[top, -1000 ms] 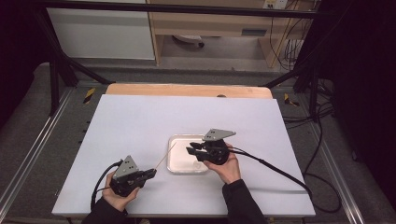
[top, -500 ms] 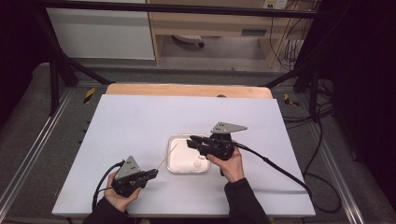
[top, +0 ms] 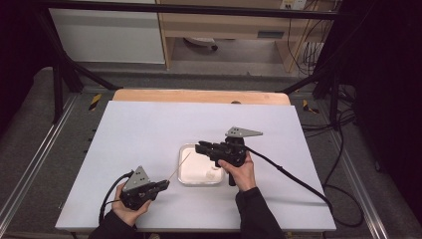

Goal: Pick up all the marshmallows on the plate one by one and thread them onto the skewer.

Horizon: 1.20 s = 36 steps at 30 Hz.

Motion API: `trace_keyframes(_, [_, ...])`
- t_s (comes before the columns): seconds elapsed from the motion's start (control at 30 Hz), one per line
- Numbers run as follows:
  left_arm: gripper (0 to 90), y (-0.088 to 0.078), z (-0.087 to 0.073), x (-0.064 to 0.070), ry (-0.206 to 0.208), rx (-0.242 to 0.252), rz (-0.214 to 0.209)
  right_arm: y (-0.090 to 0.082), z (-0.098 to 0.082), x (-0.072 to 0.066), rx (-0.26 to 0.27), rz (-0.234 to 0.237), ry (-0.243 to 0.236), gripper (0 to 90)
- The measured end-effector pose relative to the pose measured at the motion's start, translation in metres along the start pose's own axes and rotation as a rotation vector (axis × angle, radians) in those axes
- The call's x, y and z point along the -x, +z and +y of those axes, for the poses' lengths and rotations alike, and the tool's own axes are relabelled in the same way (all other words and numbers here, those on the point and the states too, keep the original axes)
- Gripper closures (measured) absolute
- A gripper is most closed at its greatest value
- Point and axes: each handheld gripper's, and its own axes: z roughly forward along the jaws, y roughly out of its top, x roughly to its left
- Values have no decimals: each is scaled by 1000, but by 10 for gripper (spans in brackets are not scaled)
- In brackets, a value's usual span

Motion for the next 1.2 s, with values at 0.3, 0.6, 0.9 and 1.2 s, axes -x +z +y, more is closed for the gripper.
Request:
trace_keyframes(0.3, [887, 2, 1, 1, 5, -2, -5, 6, -3, 2, 2, 31, 39, 735])
trace_keyframes(0.6, [887, 2, 1, 2, 11, 1, -7, 9, -6, 2, 2, 51, 53, 739])
trace_keyframes(0.9, [887, 2, 1, 3, 19, 8, -12, 11, -8, 2, -1, 72, 65, 746])
trace_keyframes(1.2, [888, 3, 0, 4, 25, 5, -9, 14, -13, 0, -9, 104, 76, 768])
